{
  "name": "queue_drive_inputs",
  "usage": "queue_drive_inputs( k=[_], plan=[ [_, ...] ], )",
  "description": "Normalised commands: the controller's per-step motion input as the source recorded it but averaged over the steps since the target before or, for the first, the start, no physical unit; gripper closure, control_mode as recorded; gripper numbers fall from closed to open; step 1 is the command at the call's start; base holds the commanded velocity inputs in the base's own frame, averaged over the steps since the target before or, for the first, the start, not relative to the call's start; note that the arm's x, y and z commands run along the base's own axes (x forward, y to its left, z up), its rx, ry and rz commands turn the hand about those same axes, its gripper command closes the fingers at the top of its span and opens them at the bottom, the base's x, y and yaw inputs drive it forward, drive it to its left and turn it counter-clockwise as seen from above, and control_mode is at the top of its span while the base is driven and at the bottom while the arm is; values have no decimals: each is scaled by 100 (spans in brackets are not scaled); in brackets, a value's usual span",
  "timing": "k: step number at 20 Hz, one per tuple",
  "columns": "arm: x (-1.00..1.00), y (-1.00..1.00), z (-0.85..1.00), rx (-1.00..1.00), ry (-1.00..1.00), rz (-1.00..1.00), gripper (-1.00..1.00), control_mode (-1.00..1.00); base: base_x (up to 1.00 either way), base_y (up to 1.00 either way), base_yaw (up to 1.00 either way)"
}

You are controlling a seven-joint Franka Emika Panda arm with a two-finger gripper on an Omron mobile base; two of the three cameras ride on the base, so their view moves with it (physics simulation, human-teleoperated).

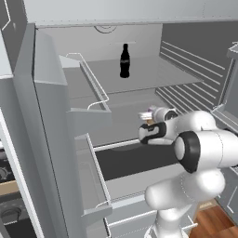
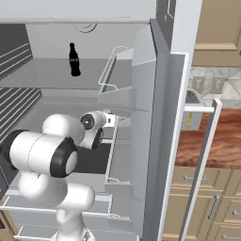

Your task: Open the fridge, grab two sodas, and place both sodas inside the bowl with ice on the dining counter.

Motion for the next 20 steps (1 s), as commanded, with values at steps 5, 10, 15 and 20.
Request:
queue_drive_inputs(
  k=[5,10,15,20],
  plan=[
    [28,0,-10,0,2,0,100,-100,0,0,0],
    [10,0,-8,0,7,0,100,-100,0,0,0],
    [-10,4,-5,0,1,0,100,-100,0,0,0],
    [-55,19,4,0,-1,0,100,-100,0,0,0]
  ],
)
